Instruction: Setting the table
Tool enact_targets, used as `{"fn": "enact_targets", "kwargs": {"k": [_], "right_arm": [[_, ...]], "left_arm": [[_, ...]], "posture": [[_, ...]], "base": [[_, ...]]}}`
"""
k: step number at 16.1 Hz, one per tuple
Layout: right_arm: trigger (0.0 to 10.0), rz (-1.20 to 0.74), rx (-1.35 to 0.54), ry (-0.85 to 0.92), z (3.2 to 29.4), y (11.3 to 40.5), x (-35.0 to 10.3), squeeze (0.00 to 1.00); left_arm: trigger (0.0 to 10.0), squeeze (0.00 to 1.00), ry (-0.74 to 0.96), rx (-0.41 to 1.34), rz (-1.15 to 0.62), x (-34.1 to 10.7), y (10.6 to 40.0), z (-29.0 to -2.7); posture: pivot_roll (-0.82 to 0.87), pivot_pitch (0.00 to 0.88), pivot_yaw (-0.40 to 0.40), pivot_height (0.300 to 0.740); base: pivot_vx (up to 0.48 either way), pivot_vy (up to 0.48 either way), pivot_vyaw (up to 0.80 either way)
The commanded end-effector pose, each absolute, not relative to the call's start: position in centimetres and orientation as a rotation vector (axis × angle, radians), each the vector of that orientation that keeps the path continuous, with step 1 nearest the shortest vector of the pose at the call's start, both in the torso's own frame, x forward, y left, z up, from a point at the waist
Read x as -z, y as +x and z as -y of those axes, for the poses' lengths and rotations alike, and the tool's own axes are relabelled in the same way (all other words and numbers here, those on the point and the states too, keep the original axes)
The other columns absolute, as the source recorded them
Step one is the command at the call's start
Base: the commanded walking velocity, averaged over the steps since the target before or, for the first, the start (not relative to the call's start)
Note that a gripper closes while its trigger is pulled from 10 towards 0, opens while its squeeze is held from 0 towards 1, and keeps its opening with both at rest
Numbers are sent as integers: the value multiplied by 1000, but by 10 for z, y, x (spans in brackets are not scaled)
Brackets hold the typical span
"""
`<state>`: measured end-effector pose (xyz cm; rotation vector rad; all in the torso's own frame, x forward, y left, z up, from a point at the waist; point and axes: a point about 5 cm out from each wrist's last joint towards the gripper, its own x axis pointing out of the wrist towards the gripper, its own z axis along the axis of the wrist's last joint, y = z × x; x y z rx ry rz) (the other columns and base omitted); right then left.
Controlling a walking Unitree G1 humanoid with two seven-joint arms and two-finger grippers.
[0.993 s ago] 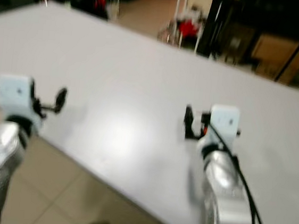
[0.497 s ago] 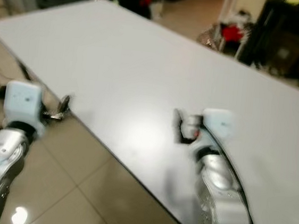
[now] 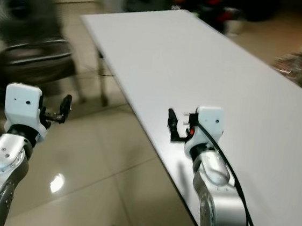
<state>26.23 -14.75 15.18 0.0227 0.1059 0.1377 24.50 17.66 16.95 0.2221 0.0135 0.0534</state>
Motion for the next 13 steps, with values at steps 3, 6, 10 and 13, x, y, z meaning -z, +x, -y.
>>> {"fn": "enact_targets", "kwargs": {"k": [3,6,10,13], "right_arm": [[10000,-48,-127,-32,143,271,-157,1000],[10000,-62,-224,-57,135,269,-152,1000],[10000,-64,-251,-13,130,273,-148,1000],[10000,-58,-258,-14,130,277,-149,1000]], "left_arm": [[10000,0,231,17,11,-176,246,-171],[10000,0,185,38,19,-177,248,-170],[10000,0,184,25,16,-178,251,-174],[10000,0,189,19,15,-177,251,-175]], "posture": [[122,0,2,740],[124,0,-1,740],[137,0,-12,740],[151,0,-24,740]], "base": [[0,0,800],[91,0,638],[351,0,127],[394,0,648]]}}
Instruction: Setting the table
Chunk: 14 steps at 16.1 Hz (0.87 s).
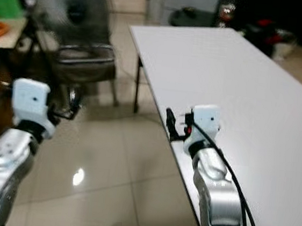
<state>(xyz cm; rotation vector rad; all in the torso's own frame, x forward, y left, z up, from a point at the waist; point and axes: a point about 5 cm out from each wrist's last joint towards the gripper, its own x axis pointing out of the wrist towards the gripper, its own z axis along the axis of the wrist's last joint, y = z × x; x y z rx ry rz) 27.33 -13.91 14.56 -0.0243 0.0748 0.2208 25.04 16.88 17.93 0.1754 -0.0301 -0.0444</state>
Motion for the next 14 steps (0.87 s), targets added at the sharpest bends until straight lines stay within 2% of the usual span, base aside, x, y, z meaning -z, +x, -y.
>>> {"fn": "enact_targets", "kwargs": {"k": [1,5,7,10,14], "right_arm": [[10000,-55,-262,-14,129,278,-150,1000],[10000,-40,-281,-15,127,284,-154,1000],[10000,-32,-232,7,136,290,-155,1000],[10000,-13,-158,-53,156,299,-157,1000],[10000,-32,-163,0,155,295,-158,1000]], "left_arm": [[10000,0,187,12,16,-178,251,-176],[10000,0,184,-1,6,-176,250,-177],[10000,0,188,-18,4,-177,249,-181],[10000,0,198,-32,1,-176,247,-188],[10000,0,205,-9,-3,-174,250,-185]], "posture": [[152,0,-25,740],[168,0,-47,740],[188,0,-56,740],[195,0,-58,740],[160,0,-43,740]], "base": [[401,0,800],[398,0,800],[375,0,800],[366,0,725],[367,0,0]]}}
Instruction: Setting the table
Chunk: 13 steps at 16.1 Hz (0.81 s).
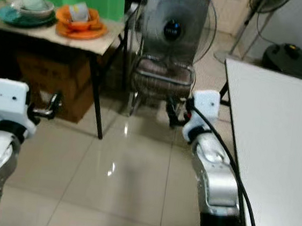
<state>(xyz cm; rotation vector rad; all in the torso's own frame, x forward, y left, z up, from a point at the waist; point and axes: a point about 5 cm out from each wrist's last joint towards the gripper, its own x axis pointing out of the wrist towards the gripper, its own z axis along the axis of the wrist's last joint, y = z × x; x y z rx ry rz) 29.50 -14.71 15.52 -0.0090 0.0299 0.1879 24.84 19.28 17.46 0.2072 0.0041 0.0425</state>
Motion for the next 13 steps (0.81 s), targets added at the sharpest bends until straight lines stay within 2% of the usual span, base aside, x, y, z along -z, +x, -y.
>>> {"fn": "enact_targets", "kwargs": {"k": [1,2,3,7,11,13], "right_arm": [[10000,-28,-177,15,154,293,-158,1000],[10000,-25,-178,21,153,292,-157,714],[10000,-26,-176,22,152,291,-156,12],[10000,-68,-206,81,145,284,-149,0],[10000,-50,-244,28,140,284,-149,0],[10000,-49,-266,25,133,284,-150,0]], "left_arm": [[10000,0,208,2,-2,-174,250,-183],[10000,0,212,15,0,-175,250,-182],[10000,0,218,26,2,-175,250,-181],[10000,0,232,36,11,-177,249,-183],[10000,0,236,38,11,-179,249,-183],[10000,0,240,46,5,-179,250,-183]], "posture": [[158,0,-38,740],[155,0,-32,740],[155,0,-28,740],[162,0,-17,740],[176,0,-20,740],[172,0,-15,740]], "base": [[371,0,0],[368,0,0],[371,0,0],[374,0,0],[373,0,0],[379,0,662]]}}
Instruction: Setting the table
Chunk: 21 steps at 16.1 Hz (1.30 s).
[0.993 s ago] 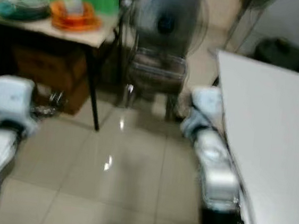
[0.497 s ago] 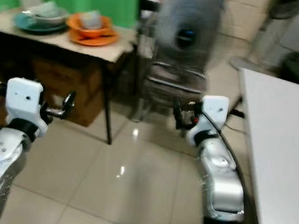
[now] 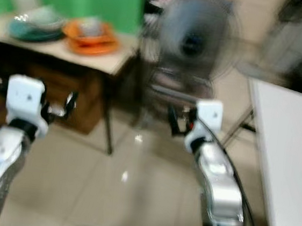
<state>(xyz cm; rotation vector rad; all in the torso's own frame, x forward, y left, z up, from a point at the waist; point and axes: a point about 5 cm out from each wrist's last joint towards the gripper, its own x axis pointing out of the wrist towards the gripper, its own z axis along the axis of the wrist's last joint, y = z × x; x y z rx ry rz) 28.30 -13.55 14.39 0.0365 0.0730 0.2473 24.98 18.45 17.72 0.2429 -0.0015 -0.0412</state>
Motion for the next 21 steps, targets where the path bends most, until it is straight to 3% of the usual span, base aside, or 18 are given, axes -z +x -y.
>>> {"fn": "enact_targets", "kwargs": {"k": [1,15,19,21], "right_arm": [[10000,-46,-262,26,133,286,-152,0],[10000,-8,-307,1,127,288,-161,0],[10000,11,-296,-2,129,286,-163,0],[10000,7,-282,17,126,283,-161,0]], "left_arm": [[10000,0,239,48,5,-179,252,-183],[10000,0,227,72,1,-181,254,-178],[10000,0,222,83,-8,-178,254,-176],[10000,0,234,101,-8,-179,253,-175]], "posture": [[166,0,-14,740],[154,0,-26,740],[145,0,-14,740],[159,0,-12,740]], "base": [[379,0,606],[382,0,0],[389,0,800],[392,0,0]]}}
